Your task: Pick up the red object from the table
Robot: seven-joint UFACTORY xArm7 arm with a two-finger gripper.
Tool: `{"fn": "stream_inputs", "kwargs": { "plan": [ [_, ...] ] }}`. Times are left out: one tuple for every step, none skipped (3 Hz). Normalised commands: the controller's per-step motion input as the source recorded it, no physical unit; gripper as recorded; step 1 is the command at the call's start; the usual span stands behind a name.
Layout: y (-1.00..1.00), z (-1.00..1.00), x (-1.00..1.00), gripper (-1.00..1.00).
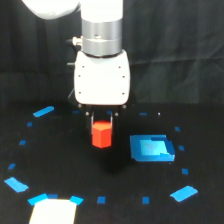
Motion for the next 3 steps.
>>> {"fn": "stream_inputs", "kwargs": {
  "plan": [
    [-0.37,0.74,-0.28,-0.85],
    [0.11,0.82,-0.03,-1.00],
    [0.41,0.63,0.03,-1.00]
  ]
}}
